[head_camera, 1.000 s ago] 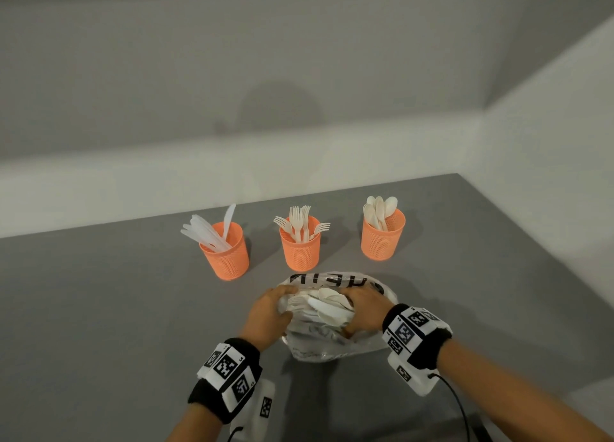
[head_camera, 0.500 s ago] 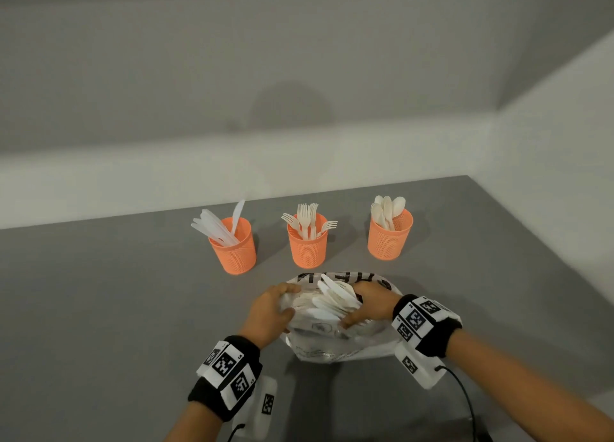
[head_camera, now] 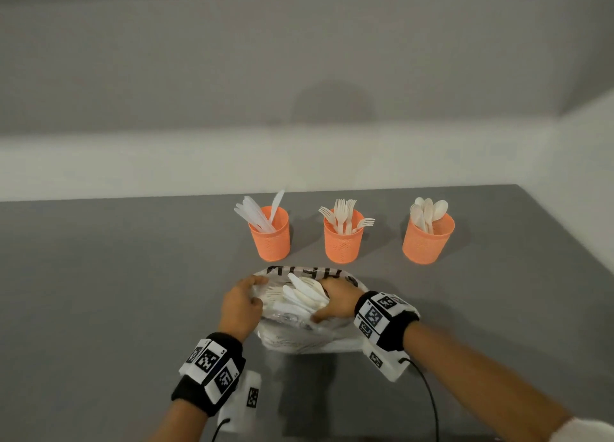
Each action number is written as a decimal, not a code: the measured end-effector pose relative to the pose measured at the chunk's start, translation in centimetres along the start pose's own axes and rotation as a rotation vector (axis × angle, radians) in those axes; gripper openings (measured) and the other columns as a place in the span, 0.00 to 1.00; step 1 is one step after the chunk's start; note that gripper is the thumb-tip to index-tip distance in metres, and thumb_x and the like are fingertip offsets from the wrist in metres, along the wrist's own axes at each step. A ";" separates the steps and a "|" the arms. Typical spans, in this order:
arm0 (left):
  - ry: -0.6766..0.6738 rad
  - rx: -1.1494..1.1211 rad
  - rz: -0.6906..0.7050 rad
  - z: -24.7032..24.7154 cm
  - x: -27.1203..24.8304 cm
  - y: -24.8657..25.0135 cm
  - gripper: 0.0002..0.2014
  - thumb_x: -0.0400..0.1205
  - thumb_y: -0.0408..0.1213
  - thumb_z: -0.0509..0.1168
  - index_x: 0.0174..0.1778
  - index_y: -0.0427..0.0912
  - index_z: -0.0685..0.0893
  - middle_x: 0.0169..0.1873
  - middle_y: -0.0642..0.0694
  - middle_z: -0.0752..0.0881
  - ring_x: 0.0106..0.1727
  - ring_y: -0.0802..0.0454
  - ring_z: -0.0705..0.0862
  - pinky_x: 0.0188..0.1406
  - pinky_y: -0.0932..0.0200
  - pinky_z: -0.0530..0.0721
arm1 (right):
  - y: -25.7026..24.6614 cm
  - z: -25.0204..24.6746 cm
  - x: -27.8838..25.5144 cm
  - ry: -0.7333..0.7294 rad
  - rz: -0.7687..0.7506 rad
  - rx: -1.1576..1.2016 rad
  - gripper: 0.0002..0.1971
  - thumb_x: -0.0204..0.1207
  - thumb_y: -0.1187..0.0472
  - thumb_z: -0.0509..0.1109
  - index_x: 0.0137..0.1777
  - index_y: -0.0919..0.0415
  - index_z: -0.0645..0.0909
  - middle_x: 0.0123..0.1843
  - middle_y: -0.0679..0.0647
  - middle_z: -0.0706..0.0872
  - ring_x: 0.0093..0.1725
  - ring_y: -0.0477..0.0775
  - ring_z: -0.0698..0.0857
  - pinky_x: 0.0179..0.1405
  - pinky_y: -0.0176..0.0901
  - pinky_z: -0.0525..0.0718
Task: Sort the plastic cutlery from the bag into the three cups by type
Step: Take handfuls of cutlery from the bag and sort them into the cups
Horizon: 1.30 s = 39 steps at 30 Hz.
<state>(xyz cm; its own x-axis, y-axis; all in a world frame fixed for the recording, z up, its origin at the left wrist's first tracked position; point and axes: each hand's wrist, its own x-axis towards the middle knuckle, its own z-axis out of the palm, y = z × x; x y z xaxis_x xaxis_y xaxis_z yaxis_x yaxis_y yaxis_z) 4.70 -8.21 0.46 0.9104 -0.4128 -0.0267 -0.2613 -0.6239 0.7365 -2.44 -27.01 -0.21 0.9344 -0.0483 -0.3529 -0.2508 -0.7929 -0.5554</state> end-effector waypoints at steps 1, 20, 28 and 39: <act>0.025 -0.004 -0.013 -0.6 -0.1 -0.6 0.25 0.71 0.13 0.54 0.59 0.36 0.83 0.62 0.39 0.84 0.61 0.41 0.81 0.57 0.62 0.73 | -0.8 0.3 0.8 -0.008 -0.006 -0.022 0.28 0.65 0.53 0.80 0.64 0.60 0.78 0.63 0.57 0.84 0.62 0.59 0.81 0.61 0.43 0.75; 0.212 0.028 -0.145 -7.8 -0.7 -6.8 0.23 0.73 0.16 0.54 0.59 0.37 0.83 0.57 0.36 0.84 0.42 0.45 0.80 0.44 0.61 0.73 | -9.4 4.0 7.9 -0.068 -0.092 0.081 0.38 0.64 0.58 0.81 0.74 0.59 0.70 0.71 0.55 0.77 0.71 0.57 0.74 0.71 0.43 0.70; 0.212 0.020 -0.191 -8.5 -0.6 -7.2 0.21 0.74 0.17 0.56 0.59 0.35 0.82 0.59 0.35 0.84 0.54 0.37 0.83 0.50 0.59 0.74 | -10.4 4.2 7.4 0.039 -0.164 0.302 0.28 0.64 0.58 0.81 0.63 0.61 0.76 0.50 0.55 0.84 0.51 0.53 0.81 0.60 0.49 0.80; 0.419 -0.216 -0.014 -8.0 -1.8 -0.6 0.11 0.83 0.30 0.59 0.58 0.37 0.82 0.55 0.42 0.82 0.51 0.52 0.81 0.54 0.60 0.79 | -11.1 1.0 5.0 0.413 -0.221 1.030 0.09 0.73 0.64 0.74 0.51 0.62 0.79 0.34 0.55 0.79 0.20 0.40 0.75 0.21 0.32 0.76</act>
<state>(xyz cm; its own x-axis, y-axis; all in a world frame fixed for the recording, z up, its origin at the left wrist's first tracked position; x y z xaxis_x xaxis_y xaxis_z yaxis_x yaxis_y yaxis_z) 5.80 -1.74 5.46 0.9760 -0.0744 0.2046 -0.2157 -0.4567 0.8631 4.75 -17.88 3.43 0.9483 -0.3174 -0.0009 0.0191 0.0599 -0.9980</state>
